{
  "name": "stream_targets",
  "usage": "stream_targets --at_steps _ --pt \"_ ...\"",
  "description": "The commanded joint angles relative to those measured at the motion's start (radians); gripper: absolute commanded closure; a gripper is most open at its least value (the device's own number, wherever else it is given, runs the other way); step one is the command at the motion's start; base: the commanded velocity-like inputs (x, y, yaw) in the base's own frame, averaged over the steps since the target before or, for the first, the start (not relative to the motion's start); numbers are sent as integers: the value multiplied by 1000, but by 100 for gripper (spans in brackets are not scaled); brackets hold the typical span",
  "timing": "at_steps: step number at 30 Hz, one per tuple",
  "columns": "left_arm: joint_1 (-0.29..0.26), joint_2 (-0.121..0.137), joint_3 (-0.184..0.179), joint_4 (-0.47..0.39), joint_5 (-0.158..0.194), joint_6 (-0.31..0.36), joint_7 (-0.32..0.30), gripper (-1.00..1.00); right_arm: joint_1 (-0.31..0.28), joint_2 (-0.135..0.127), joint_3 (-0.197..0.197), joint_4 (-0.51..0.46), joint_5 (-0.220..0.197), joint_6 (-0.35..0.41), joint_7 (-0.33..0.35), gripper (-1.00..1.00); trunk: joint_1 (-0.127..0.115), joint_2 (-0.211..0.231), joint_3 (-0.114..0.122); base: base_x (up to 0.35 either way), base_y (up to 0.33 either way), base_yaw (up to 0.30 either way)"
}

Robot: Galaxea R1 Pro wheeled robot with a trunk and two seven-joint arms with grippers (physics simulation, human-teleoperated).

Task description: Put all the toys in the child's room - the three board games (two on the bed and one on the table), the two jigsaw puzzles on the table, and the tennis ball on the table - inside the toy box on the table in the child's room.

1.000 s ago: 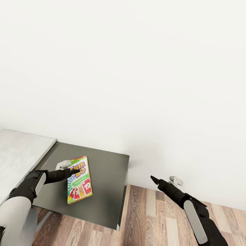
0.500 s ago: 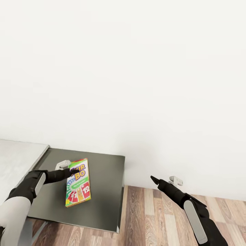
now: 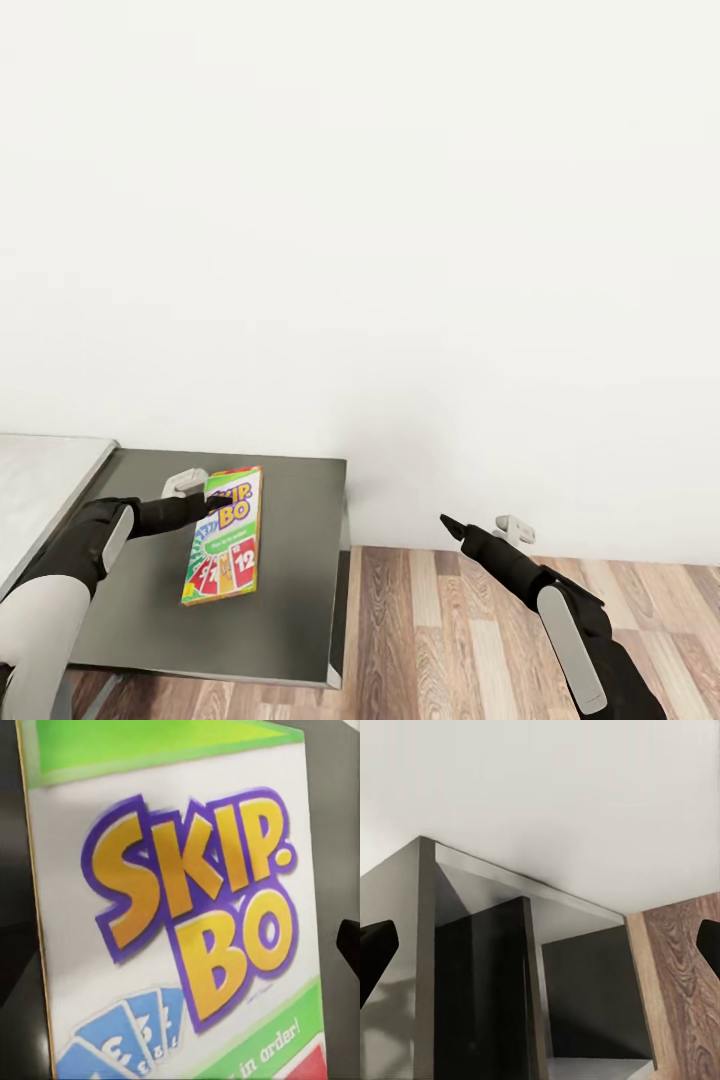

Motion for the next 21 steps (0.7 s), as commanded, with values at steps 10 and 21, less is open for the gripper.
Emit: stream_targets --at_steps 10,21 --pt "-1 -1 4 -1 -1 8 -4 -100 0 0 -2 -1 -2 6 2 -100 1 -2 -2 -4 0 -3" --pt "-1 -3 3 -1 0 8 -4 -100 0 0 -2 -1 -2 5 2 -100 1 -2 -2 0 -117 0"
